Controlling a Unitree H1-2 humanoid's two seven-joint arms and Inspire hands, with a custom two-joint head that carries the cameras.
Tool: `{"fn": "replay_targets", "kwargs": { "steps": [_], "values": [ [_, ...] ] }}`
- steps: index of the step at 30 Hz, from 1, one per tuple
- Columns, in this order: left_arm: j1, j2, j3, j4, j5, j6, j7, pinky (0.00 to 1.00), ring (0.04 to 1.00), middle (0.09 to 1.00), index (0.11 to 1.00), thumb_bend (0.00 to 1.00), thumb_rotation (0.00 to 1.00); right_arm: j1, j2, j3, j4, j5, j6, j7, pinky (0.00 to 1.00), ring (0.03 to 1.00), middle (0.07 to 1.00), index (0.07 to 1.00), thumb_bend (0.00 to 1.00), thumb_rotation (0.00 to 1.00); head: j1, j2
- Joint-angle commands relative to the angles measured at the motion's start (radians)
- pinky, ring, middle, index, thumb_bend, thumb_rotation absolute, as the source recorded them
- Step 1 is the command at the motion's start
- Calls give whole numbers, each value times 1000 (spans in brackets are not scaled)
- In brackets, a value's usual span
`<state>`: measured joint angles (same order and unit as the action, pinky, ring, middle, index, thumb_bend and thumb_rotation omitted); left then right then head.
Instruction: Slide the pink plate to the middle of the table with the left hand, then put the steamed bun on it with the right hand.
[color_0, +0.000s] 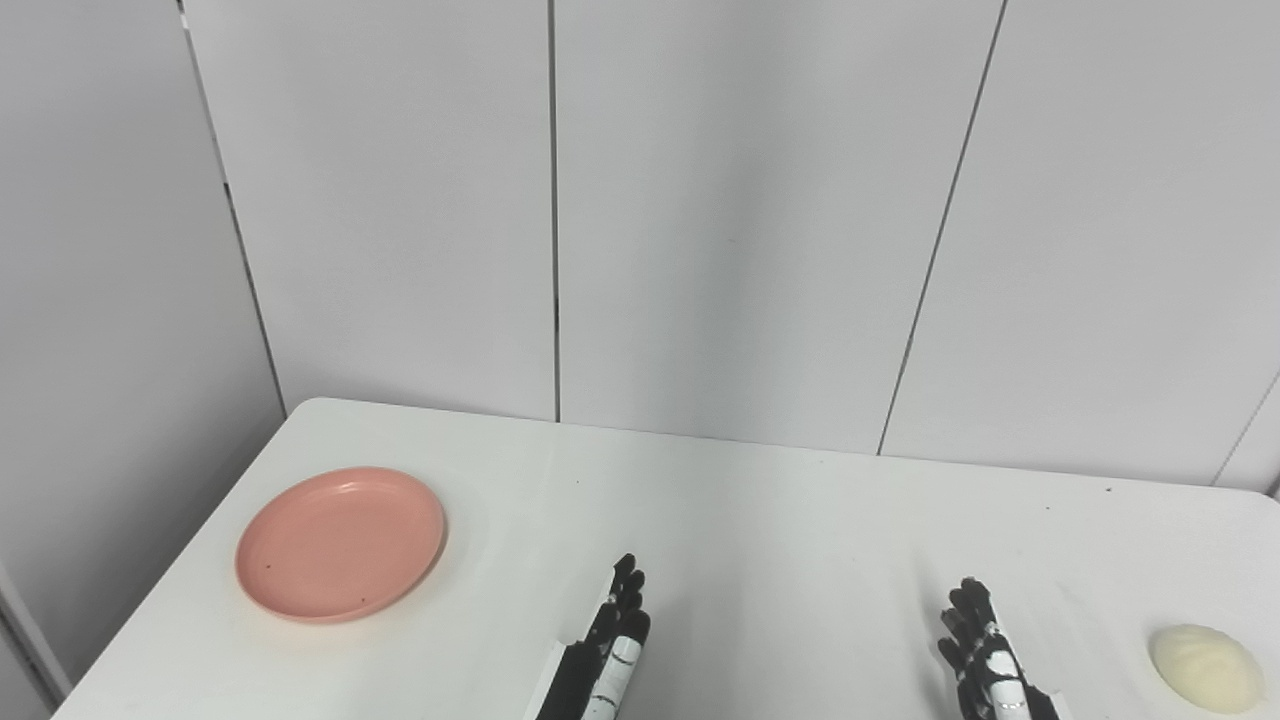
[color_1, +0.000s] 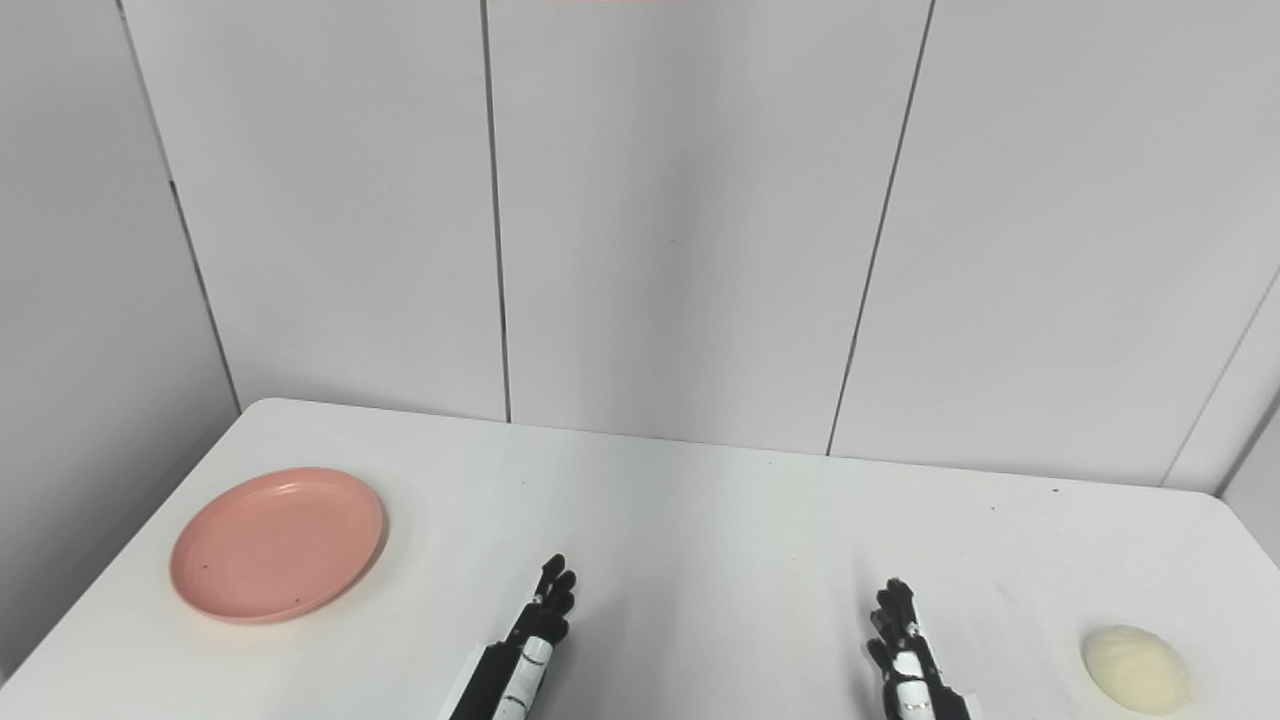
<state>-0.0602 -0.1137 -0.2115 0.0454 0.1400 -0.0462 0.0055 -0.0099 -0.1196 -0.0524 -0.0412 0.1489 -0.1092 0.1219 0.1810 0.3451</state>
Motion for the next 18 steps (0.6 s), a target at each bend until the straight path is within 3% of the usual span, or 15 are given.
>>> {"fn": "replay_targets", "kwargs": {
  "steps": [1, 6, 11, 15, 18],
  "values": [
    [5, 7, -17, 37, 15, -53, -6, 1000, 995, 1000, 1000, 695, 1000, 39, 10, 2, 75, -2, -36, 4, 1000, 1000, 1000, 1000, 778, 990, -1, 3],
    [-11, 26, -13, 62, 86, -196, 39, 1000, 989, 996, 1000, 657, 1000, 39, 15, 8, 63, -8, -30, 2, 1000, 1000, 998, 1000, 779, 992, -15, 16],
    [-36, 23, 8, 59, 126, -335, 88, 1000, 983, 975, 1000, 709, 1000, 46, 19, 8, 49, -11, -26, -1, 1000, 1000, 994, 1000, 789, 988, -21, 27],
    [-66, 22, 36, 12, 99, -353, 85, 991, 946, 937, 992, 744, 1000, 50, 20, 5, 37, -11, -22, -3, 1000, 1000, 992, 1000, 804, 987, -23, 34],
    [-104, 34, 68, -25, 69, -324, 71, 949, 900, 879, 918, 819, 1000, 56, 16, 1, 35, -2, -21, -1, 1000, 999, 991, 1000, 795, 990, -20, 36]
  ]
}}
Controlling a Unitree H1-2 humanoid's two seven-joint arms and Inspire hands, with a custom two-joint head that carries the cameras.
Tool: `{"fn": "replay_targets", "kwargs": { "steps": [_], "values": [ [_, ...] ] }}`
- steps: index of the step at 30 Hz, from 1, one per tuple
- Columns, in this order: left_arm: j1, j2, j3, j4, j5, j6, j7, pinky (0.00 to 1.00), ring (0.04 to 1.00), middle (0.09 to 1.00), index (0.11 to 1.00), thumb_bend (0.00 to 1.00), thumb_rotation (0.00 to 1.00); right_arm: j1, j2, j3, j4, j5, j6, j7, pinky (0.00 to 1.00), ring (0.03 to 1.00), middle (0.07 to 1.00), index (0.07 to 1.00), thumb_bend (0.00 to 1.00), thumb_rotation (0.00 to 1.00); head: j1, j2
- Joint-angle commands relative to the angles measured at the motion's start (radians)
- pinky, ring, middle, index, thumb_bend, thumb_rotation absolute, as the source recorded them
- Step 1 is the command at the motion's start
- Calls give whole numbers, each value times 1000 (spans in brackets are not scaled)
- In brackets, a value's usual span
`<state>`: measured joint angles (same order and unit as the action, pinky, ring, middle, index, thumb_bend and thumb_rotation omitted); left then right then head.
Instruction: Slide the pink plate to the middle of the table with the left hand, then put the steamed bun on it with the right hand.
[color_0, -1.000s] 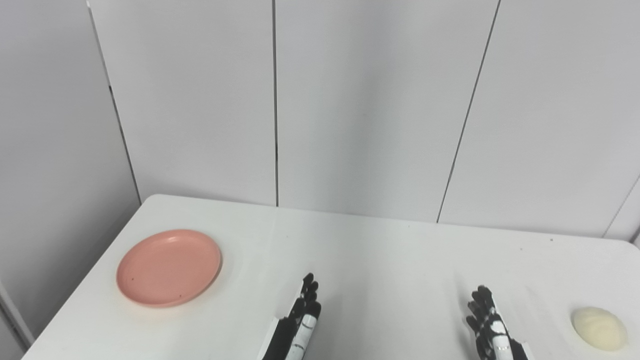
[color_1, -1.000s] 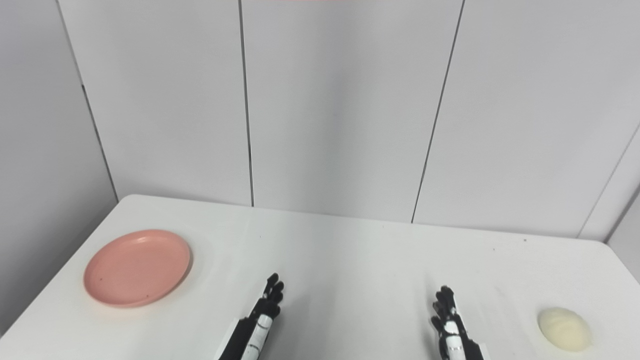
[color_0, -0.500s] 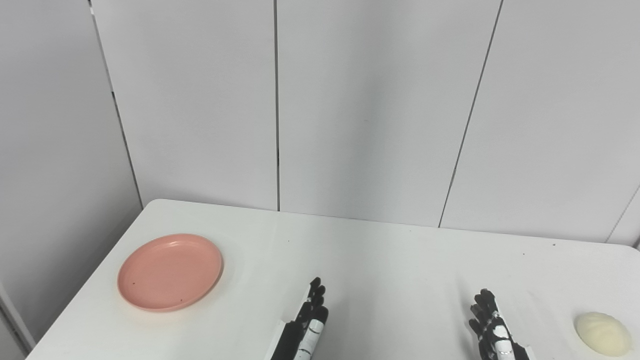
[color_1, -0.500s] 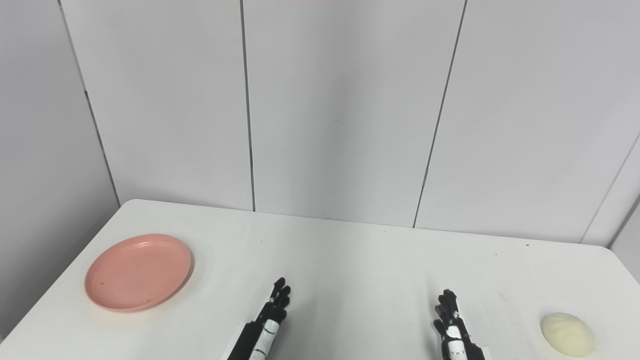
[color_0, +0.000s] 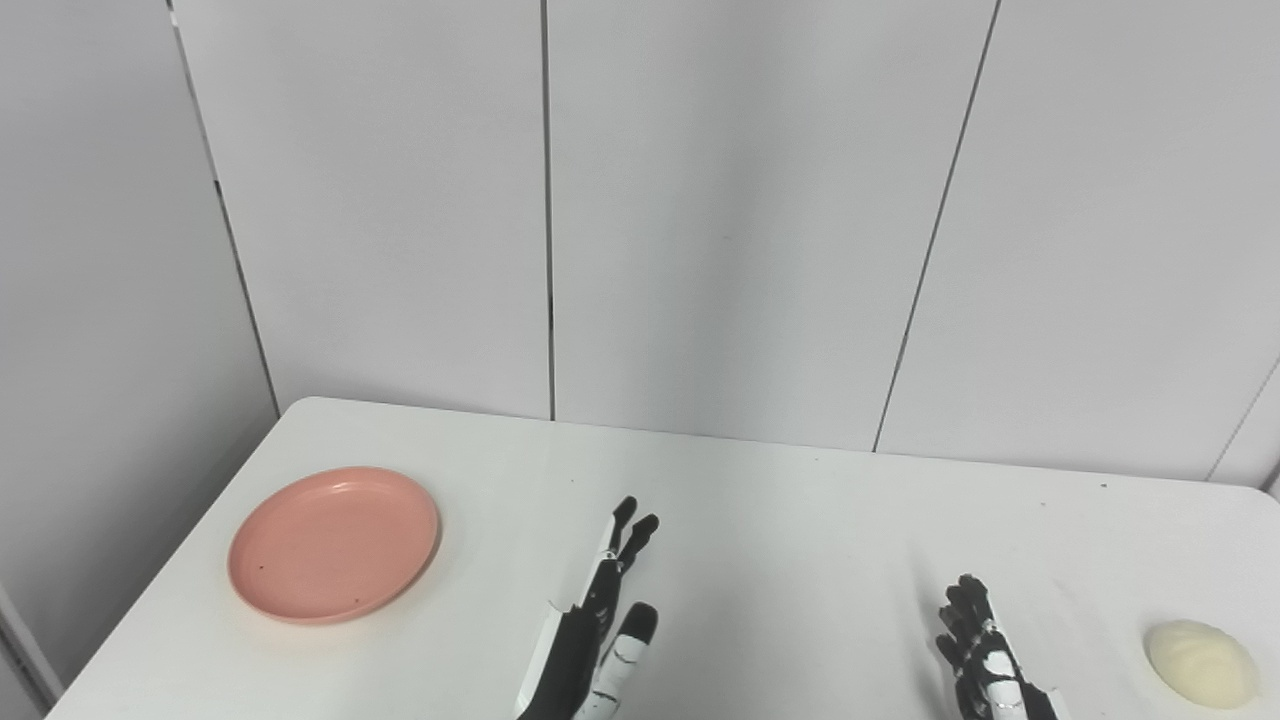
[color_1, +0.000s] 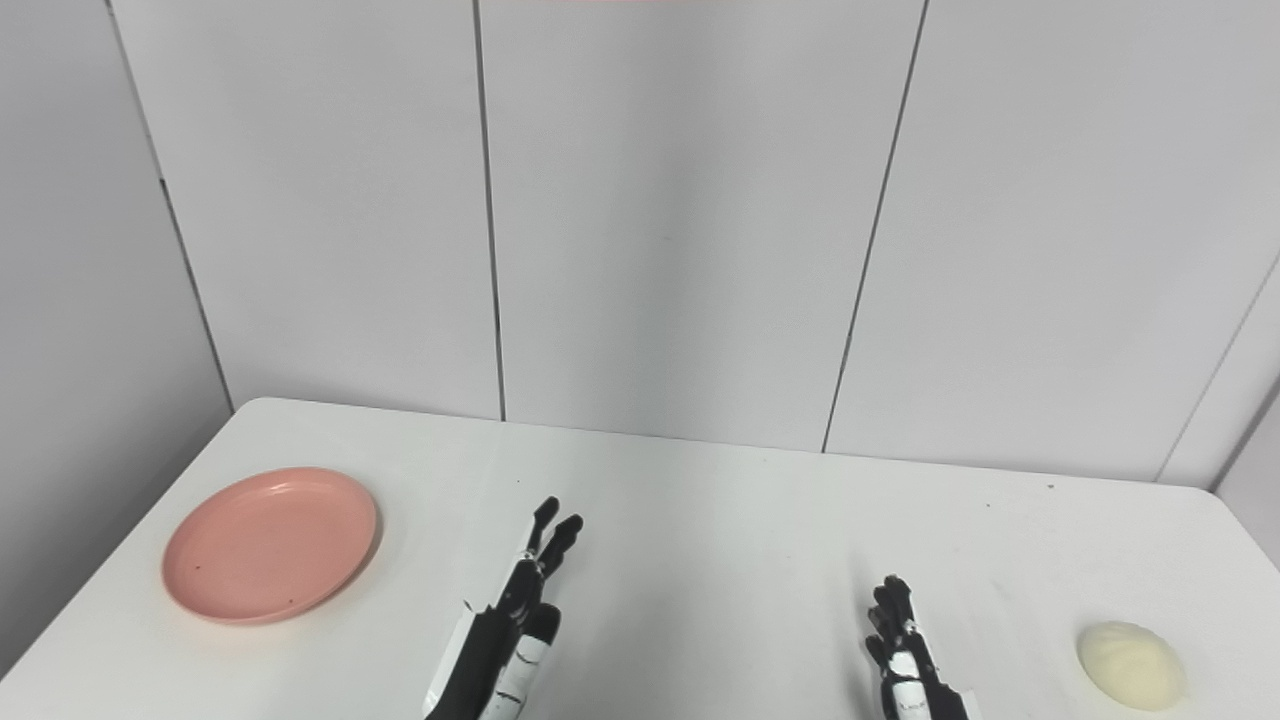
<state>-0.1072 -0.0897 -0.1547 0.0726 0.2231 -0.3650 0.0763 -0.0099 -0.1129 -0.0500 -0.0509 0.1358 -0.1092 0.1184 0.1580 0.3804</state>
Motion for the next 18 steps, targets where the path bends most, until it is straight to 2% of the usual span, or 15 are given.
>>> {"fn": "replay_targets", "kwargs": {
  "steps": [1, 6, 9, 12, 16, 18],
  "values": [
    [-68, 14, 21, -59, -22, 4, -3, 950, 900, 878, 914, 824, 1000, 57, 9, -3, 45, 14, -21, 4, 1000, 999, 992, 1000, 795, 990, 3, 1],
    [-125, 30, 81, -85, -62, 45, 3, 928, 870, 843, 870, 886, 1000, 61, 6, -9, 41, 29, -21, 11, 1000, 1000, 1000, 1000, 781, 999, 12, 4],
    [-158, 46, 123, -92, -71, 66, 17, 852, 812, 810, 834, 936, 1000, 61, 6, -12, 41, 37, -21, 13, 1000, 1000, 1000, 1000, 780, 993, 14, 3],
    [-183, 65, 166, -108, -106, 99, 14, 865, 821, 814, 827, 940, 1000, 62, 9, -14, 42, 44, -27, 10, 1000, 1000, 996, 1000, 781, 985, 15, 3],
    [-216, 103, 219, -111, -150, 112, 8, 864, 828, 819, 825, 924, 1000, 66, 9, -14, 40, 34, -30, 2, 1000, 996, 984, 997, 793, 994, 14, 4],
    [-234, 127, 249, -114, -180, 134, 7, 850, 799, 812, 811, 933, 1000, 69, 10, -14, 37, 34, -30, 2, 1000, 994, 981, 994, 797, 997, 13, 5]
  ]
}}
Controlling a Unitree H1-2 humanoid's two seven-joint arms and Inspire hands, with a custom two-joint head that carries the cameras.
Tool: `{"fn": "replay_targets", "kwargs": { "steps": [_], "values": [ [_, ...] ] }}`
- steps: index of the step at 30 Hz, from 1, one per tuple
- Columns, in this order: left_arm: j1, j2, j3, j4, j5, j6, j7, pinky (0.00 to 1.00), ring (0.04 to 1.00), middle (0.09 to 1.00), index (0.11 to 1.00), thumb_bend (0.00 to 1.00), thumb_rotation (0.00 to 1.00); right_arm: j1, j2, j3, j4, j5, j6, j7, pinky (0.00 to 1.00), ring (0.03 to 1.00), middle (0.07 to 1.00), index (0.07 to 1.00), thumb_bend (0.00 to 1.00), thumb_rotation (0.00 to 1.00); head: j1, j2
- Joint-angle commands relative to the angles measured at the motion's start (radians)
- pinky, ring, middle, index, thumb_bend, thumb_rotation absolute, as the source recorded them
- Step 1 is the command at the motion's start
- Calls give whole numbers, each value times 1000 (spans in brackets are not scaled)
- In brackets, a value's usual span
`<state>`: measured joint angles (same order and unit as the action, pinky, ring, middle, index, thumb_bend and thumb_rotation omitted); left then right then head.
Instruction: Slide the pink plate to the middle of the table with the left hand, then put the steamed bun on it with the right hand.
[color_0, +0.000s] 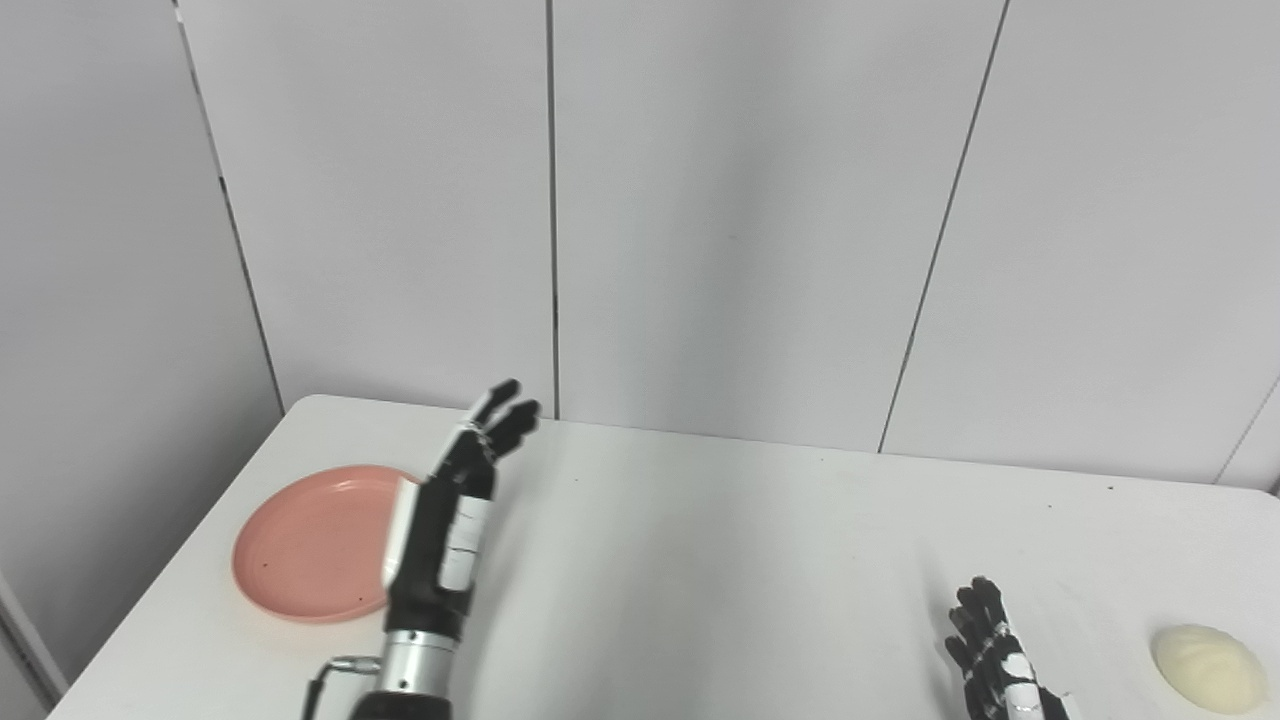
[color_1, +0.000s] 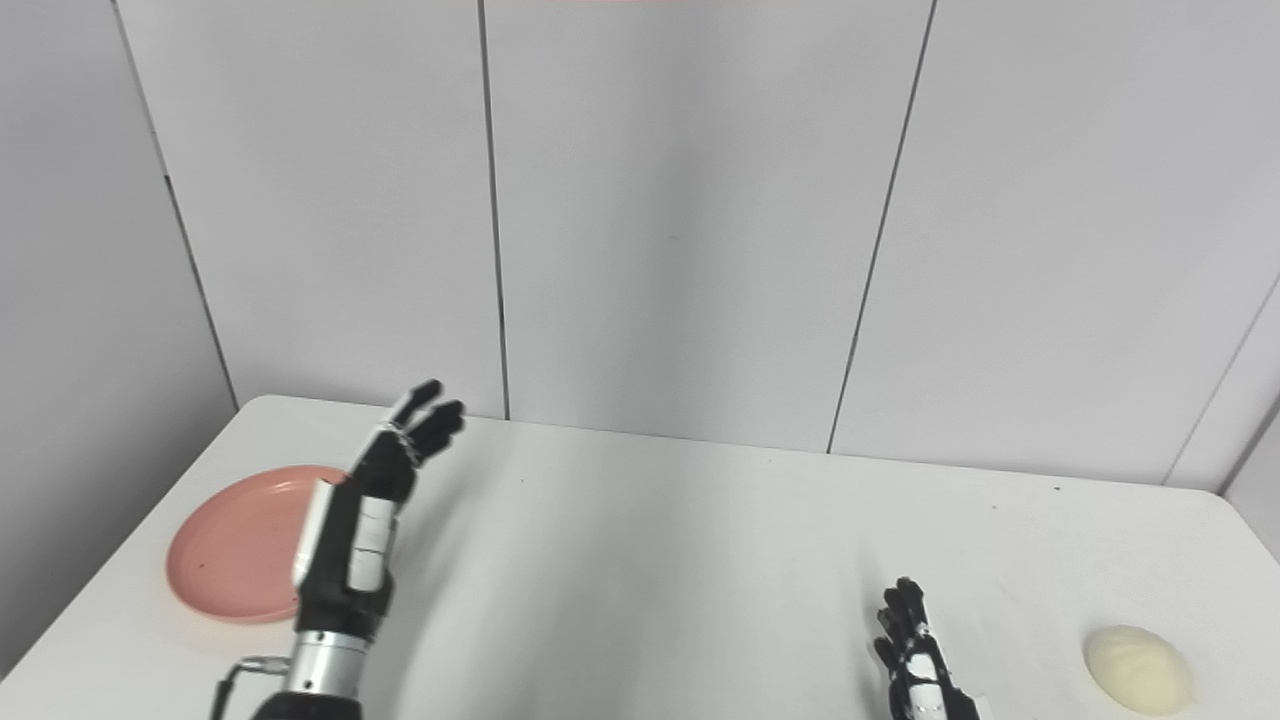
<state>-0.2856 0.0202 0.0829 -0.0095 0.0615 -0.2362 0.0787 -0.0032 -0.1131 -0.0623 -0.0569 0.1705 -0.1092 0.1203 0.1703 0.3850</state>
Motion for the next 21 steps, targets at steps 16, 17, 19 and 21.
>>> {"fn": "replay_targets", "kwargs": {
  "steps": [16, 17, 19, 21],
  "values": [
    [-200, 247, 166, 201, -175, 25, -42, 885, 844, 818, 850, 974, 1000, 71, 14, 0, 21, -1, -20, -3, 1000, 981, 959, 984, 794, 994, 0, 10],
    [-207, 261, 171, 223, -176, 15, -44, 878, 842, 818, 852, 974, 1000, 72, 14, 0, 21, 0, -19, -3, 1000, 980, 958, 984, 793, 992, 0, 10],
    [-222, 286, 181, 267, -188, 2, -50, 875, 841, 817, 855, 976, 1000, 71, 14, 0, 21, 1, -20, -3, 1000, 979, 955, 984, 793, 990, 0, 9],
    [-237, 315, 189, 311, -188, 1, -50, 871, 840, 815, 864, 998, 1000, 71, 13, 0, 21, 1, -20, -2, 1000, 978, 952, 983, 797, 988, 0, 9]
  ]
}}
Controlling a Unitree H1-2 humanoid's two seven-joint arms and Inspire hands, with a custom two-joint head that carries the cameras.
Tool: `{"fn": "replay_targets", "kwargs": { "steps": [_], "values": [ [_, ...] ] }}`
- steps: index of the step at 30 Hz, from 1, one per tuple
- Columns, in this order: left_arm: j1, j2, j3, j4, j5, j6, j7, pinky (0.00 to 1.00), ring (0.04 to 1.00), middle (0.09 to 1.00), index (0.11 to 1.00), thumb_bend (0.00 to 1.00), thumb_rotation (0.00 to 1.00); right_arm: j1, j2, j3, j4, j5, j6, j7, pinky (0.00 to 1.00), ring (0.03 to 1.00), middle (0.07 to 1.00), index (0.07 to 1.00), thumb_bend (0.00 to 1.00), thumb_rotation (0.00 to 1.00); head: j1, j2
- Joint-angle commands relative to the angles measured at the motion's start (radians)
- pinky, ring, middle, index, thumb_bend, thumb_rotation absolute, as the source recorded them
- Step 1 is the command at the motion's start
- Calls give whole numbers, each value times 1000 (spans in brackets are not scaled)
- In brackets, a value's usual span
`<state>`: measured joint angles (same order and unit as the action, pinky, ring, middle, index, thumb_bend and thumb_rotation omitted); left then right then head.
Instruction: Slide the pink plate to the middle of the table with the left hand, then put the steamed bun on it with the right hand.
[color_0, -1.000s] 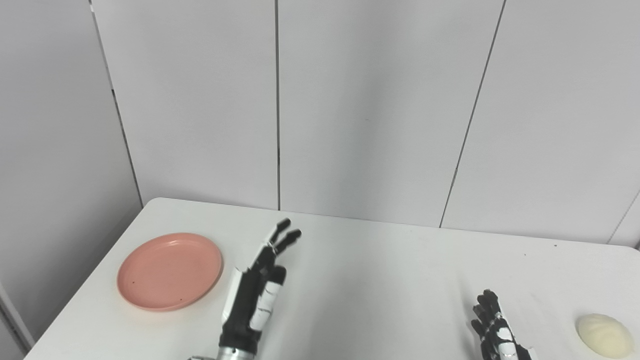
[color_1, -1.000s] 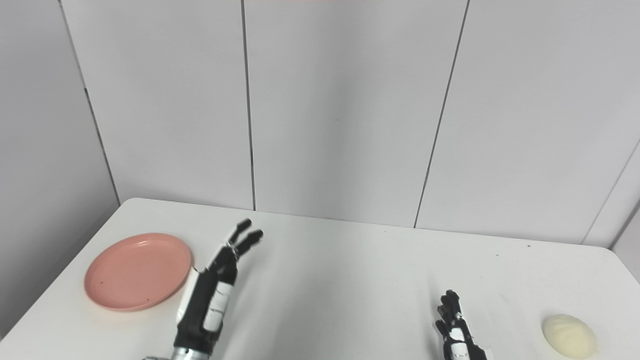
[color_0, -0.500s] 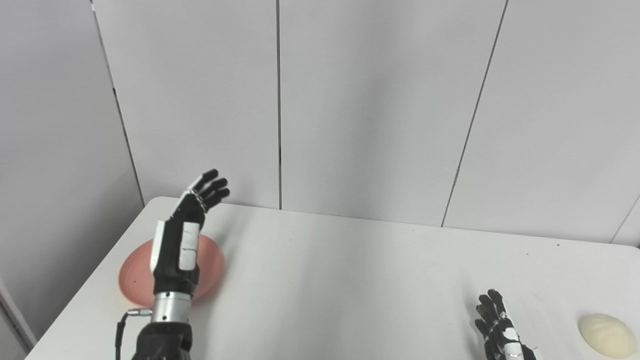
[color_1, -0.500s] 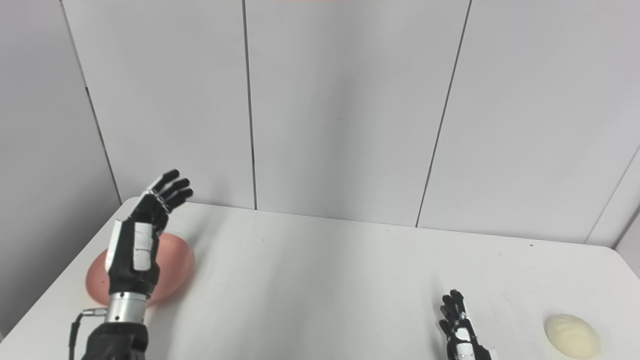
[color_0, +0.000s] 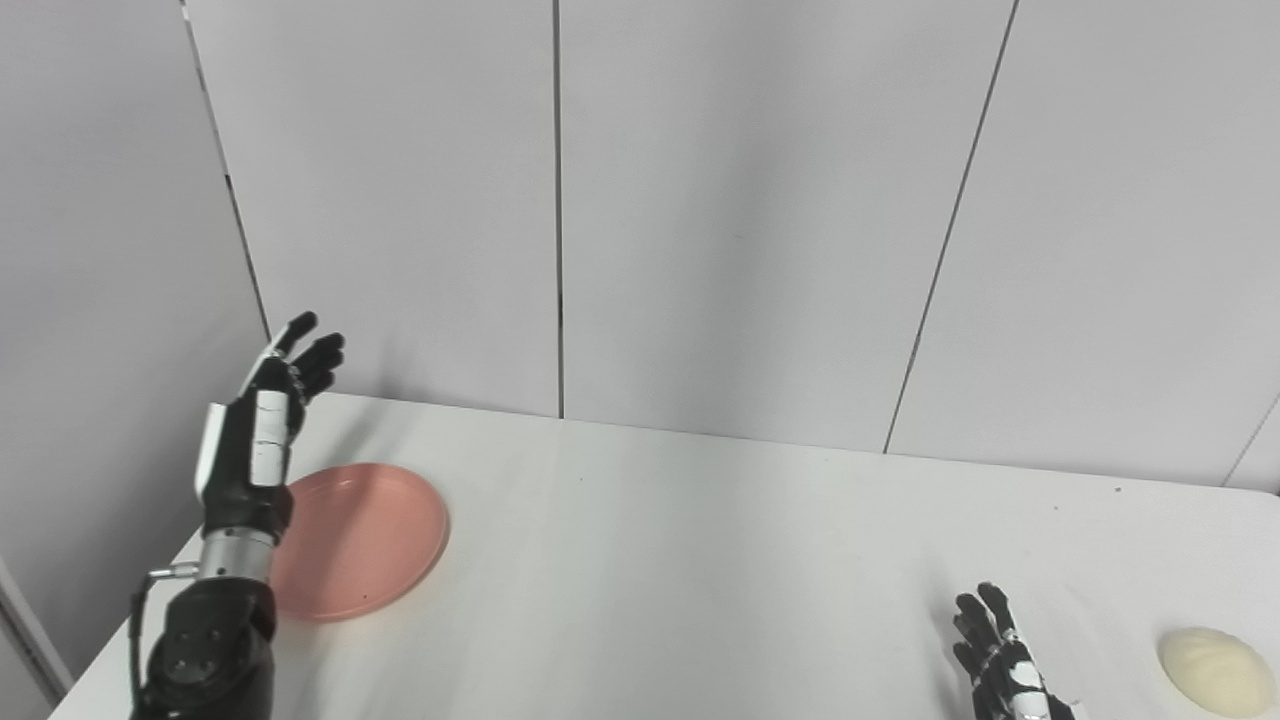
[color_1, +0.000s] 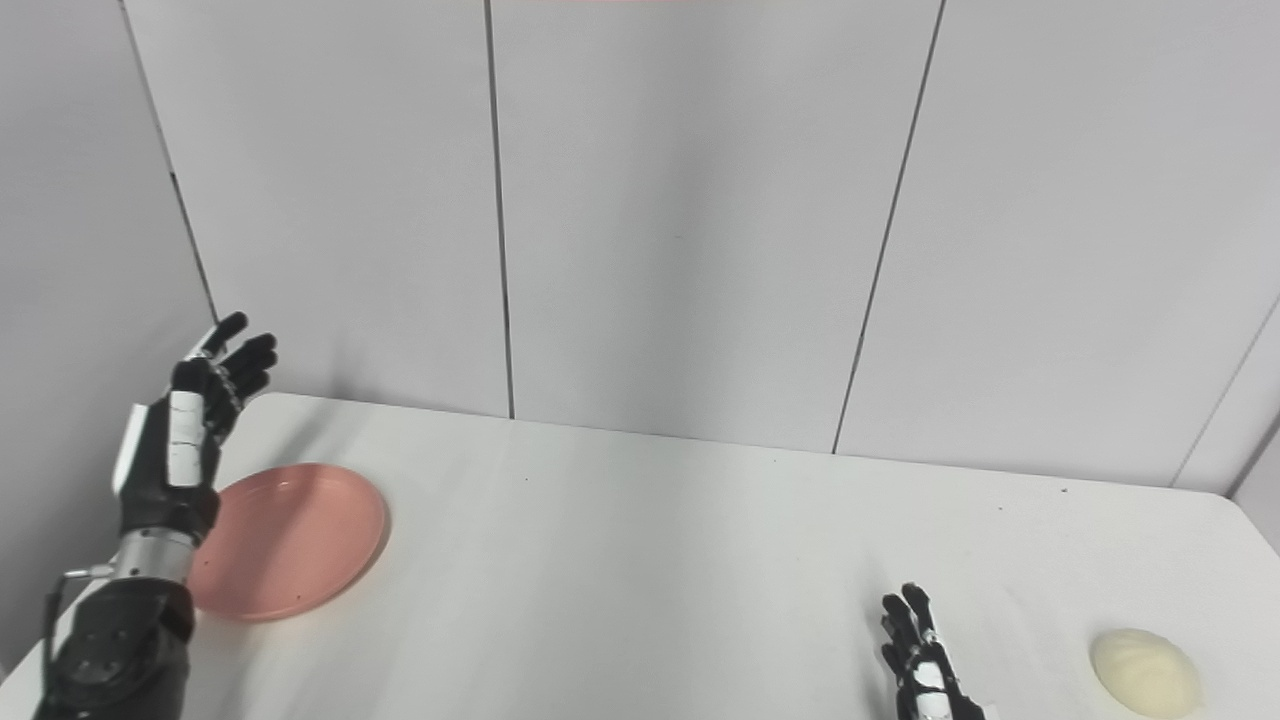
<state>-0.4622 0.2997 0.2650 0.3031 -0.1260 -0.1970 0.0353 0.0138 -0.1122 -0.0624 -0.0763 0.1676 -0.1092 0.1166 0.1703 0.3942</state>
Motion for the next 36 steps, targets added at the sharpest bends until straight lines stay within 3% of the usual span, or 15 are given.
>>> {"fn": "replay_targets", "kwargs": {
  "steps": [1, 13, 23, 27, 30, 36],
  "values": [
    [-66, 49, 9, 16, 1, -34, -7, 870, 839, 814, 863, 1000, 1000, 54, 12, 0, 41, 5, -20, 2, 1000, 977, 951, 981, 797, 986, 0, 0],
    [-124, 119, 10, 208, -2, -65, -14, 946, 847, 841, 874, 994, 1000, 51, 11, -4, 49, 11, -20, 4, 1000, 970, 941, 973, 788, 981, 0, 2],
    [-154, 147, 6, 416, 31, -177, 16, 953, 855, 829, 894, 972, 1000, 50, 9, -4, 49, 13, -23, 7, 1000, 968, 936, 982, 766, 983, -4, 6],
    [-165, 145, 14, 486, 15, -194, 12, 942, 857, 836, 896, 955, 1000, 50, 9, -6, 47, 13, -17, 6, 1000, 955, 933, 971, 774, 976, -3, 10],
    [-175, 132, 38, 522, -40, -172, -11, 941, 856, 840, 904, 966, 977, 50, 7, -6, 48, 13, -19, 7, 1000, 956, 931, 973, 770, 975, -4, 12],
    [-207, 137, 50, 657, -74, -211, -29, 922, 871, 848, 942, 959, 996, 49, 7, -9, 50, 13, -19, 5, 1000, 951, 927, 974, 746, 975, -4, 12]
  ]
}}
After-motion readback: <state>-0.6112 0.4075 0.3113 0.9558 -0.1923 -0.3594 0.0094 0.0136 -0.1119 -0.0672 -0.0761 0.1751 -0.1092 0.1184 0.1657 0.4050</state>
